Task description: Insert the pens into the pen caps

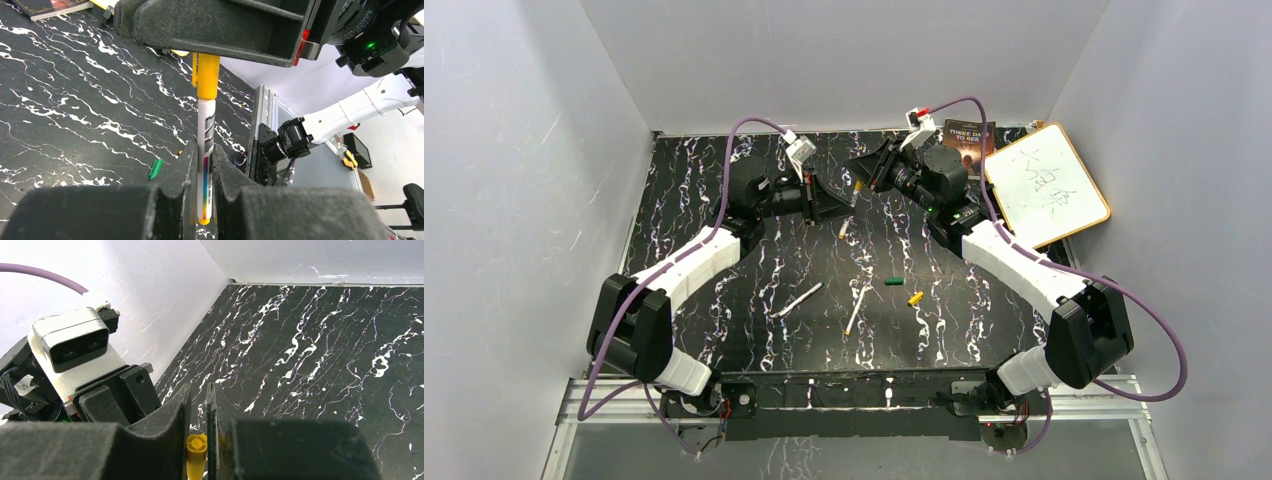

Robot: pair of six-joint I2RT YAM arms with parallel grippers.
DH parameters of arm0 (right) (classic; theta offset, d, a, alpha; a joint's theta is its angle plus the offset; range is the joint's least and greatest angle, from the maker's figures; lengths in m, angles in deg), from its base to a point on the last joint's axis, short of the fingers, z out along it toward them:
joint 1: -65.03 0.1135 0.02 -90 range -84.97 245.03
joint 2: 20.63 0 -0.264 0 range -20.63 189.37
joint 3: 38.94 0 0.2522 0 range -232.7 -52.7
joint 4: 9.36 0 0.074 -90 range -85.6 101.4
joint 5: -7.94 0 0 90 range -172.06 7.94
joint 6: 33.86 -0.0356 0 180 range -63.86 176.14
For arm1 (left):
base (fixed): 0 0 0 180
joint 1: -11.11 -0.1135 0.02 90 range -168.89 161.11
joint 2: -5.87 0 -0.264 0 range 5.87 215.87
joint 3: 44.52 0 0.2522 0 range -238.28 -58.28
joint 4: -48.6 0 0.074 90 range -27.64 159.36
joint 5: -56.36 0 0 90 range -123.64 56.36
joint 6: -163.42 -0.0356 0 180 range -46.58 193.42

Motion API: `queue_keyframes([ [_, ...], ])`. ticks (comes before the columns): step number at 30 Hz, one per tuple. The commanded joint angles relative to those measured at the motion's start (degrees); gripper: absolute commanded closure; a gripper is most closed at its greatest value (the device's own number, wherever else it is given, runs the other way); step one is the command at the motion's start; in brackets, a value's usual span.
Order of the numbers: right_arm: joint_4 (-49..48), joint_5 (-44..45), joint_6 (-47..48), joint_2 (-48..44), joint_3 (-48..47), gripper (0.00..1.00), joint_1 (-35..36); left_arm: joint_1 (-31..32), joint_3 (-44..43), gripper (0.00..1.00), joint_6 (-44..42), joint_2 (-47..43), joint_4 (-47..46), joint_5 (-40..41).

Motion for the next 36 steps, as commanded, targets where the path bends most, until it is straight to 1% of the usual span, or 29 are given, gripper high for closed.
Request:
queue_keyframes([
  [1, -0.8, -1.8, 0.7, -1.6, -1.6, 1.0, 0.1, 0.3, -2.6, 1.0, -0.2, -3.0, -2.0, 2.1],
  [3, -0.9, -3.7, 0.7, -1.6, -1.2, 1.0, 0.2, 0.3, -3.3, 1.0, -0.8, -3.2, -1.4, 3.9],
  [7, -1.3, -6.8, 0.3, -1.4, -0.2, 1.0, 0.2, 0.3, -7.7, 1.0, -4.3, -1.9, 3.7, 6.3],
  [14, -1.6, -8.3, -0.9, -2.2, 2.9, 1.0, 0.2, 0.3, -12.2, 1.0, -3.6, 0.7, 3.3, 7.3],
  [20, 2.3, -10.2, -0.1, -2.0, 2.7, 1.0, 0.2, 0.3, -15.6, 1.0, -4.4, 2.6, 4.4, 6.5],
  [33, 7.6, -12.1, 1.4, -0.7, 3.7, 1.0, 2.8, -0.1, -22.5, 1.0, -8.4, 5.1, 8.5, 8.4],
  [36, 10.3, -12.3, 2.6, -0.1, 3.1, 1.0, 3.2, -0.4, -23.0, 1.0, -8.5, 5.0, 8.6, 8.4],
])
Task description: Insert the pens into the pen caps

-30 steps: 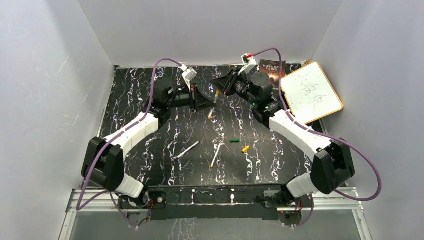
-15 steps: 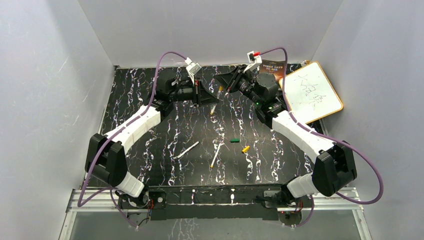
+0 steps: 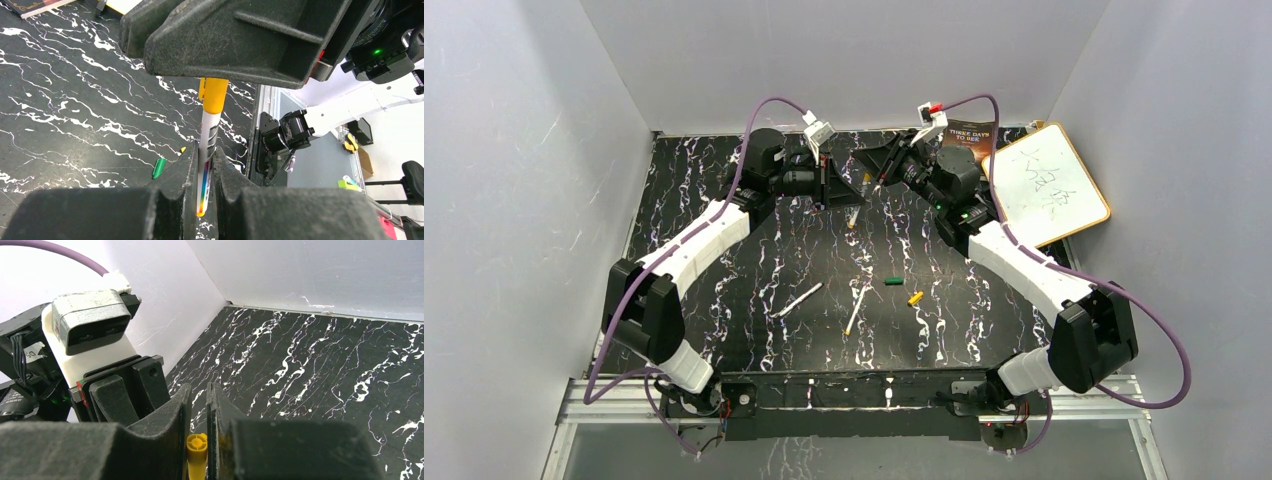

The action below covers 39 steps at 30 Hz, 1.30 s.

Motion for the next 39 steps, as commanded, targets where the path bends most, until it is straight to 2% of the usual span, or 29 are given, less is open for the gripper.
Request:
queue_keyframes([
  [1, 14.5, -10.8, 0.8, 1.7, 1.7, 1.0, 5.1, -1.9, -7.1, 1.0, -0.7, -1.2, -9.9, 9.2],
  [11, 18.5, -10.3, 2.5, 3.1, 2.6, 1.0, 7.6, -3.8, -7.6, 1.0, 1.0, -1.5, -11.5, 9.3],
  [25, 18.9, -5.5, 2.5, 2.8, 7.1, 1.0, 13.1, -7.0, -8.3, 1.0, 8.7, -1.3, -19.3, 9.4],
  [39, 22.1, -5.1, 2.1, 4.9, 9.7, 1.0, 16.7, -7.7, -13.1, 1.0, 9.4, 1.3, -20.1, 9.6],
])
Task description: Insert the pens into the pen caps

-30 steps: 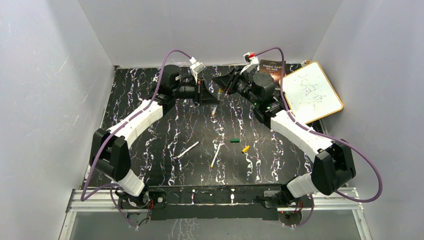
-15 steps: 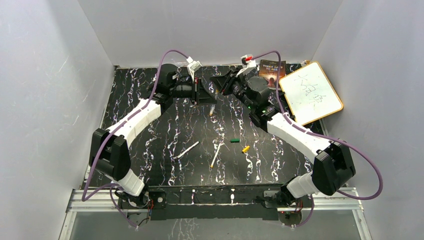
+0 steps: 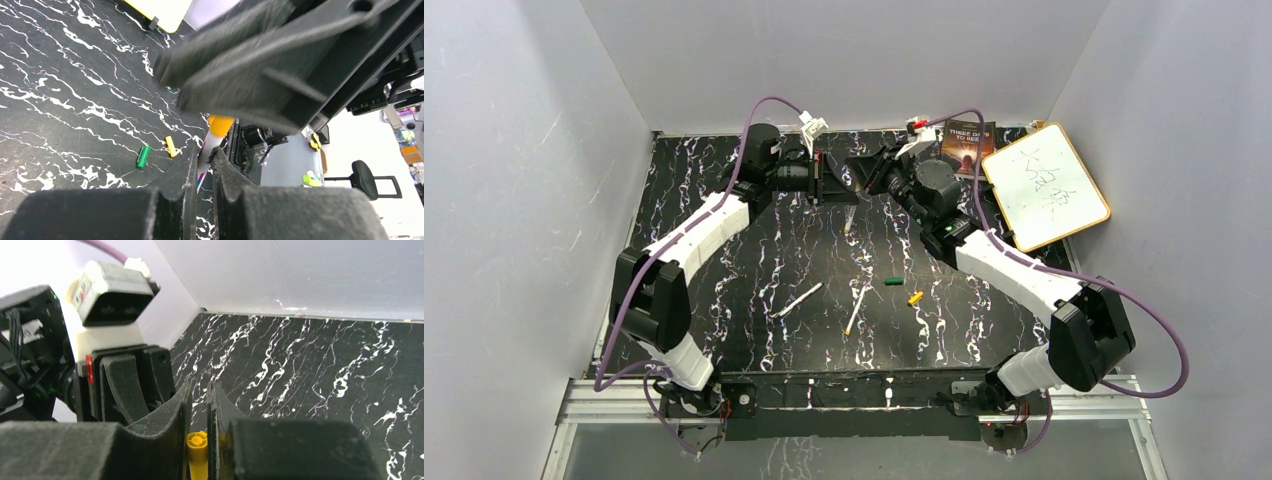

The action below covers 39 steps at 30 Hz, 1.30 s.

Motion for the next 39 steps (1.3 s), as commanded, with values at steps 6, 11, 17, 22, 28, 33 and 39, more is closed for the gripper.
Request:
queue_keyframes([
  [6, 23.4, -19.4, -3.3, 5.5, 7.7, 1.0, 11.7, -4.3, -12.3, 1.0, 3.9, -1.7, -21.5, 15.4],
  [11, 22.4, -17.8, -3.2, 3.5, 5.7, 1.0, 11.1, -4.5, -10.0, 1.0, 3.8, -2.4, -22.4, 13.7],
  [17, 17.4, -14.3, -2.2, 2.3, 0.3, 0.75, 10.1, -4.5, -4.3, 1.0, 1.7, -6.1, -19.7, 9.4],
  [22, 14.3, -11.5, -2.5, 1.9, -0.8, 0.44, 9.3, -4.5, 2.0, 1.0, -1.7, -10.8, -15.4, 8.3],
  [28, 12.6, -7.8, -3.6, -0.8, 1.1, 0.39, 8.0, -4.7, 4.1, 1.0, -7.3, -12.2, -7.1, 9.0],
  [33, 12.6, -6.8, -3.3, -5.7, 4.5, 0.39, 5.1, -5.4, 4.0, 1.0, -14.6, -12.2, 3.8, 13.3],
  [39, 16.1, -3.0, -0.9, -12.0, 8.8, 0.39, 1.1, -6.0, 4.1, 1.0, -19.0, -11.6, 10.9, 19.5],
])
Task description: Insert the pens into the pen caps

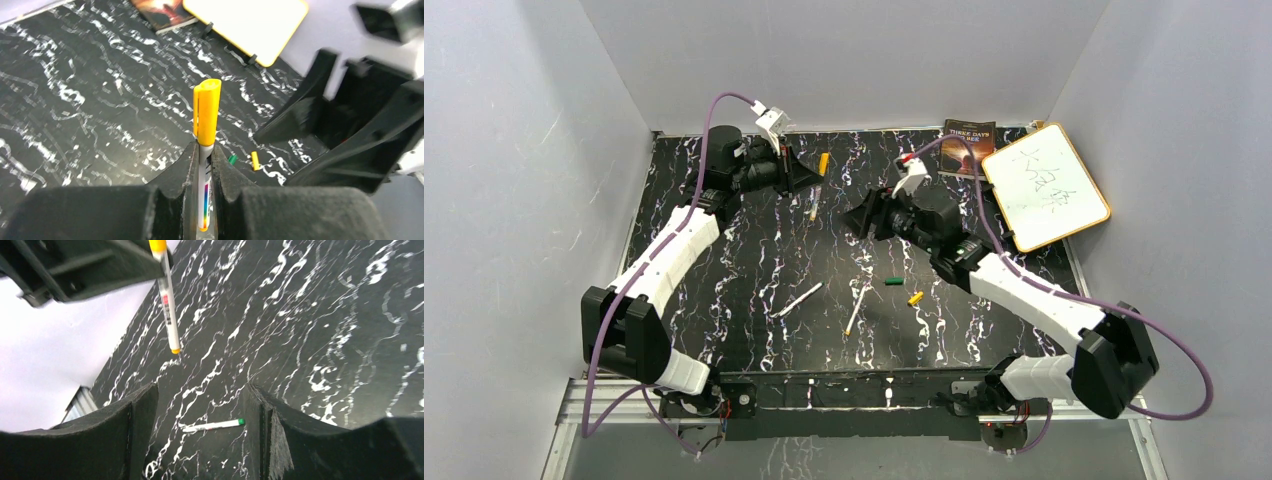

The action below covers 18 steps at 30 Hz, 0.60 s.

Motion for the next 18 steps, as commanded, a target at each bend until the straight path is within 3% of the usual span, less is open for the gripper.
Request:
queue_keyframes([
  [1, 0.9, 3.7, 2.4, -5.2, 1.9, 0.39, -3.3, -0.8, -1.0, 1.0, -6.1, 0.5, 9.6, 6.9],
  [7, 2.5, 2.2, 3.3, -6.4, 3.1, 0.39, -6.9, -1.1, -5.6, 1.0, -10.3, 7.6, 24.6, 14.3],
  [12, -2.8, -0.9, 2.6, -7.2, 4.5, 0.39, -7.3, -0.4, 6.7, 1.0, -7.9, -2.0, 6.4, 0.8],
  [18, -8.7, -1.3, 2.4, -7.6, 3.6, 0.48, -7.8, -0.1, 14.3, 1.0, -10.0, -7.9, -5.1, -6.2],
])
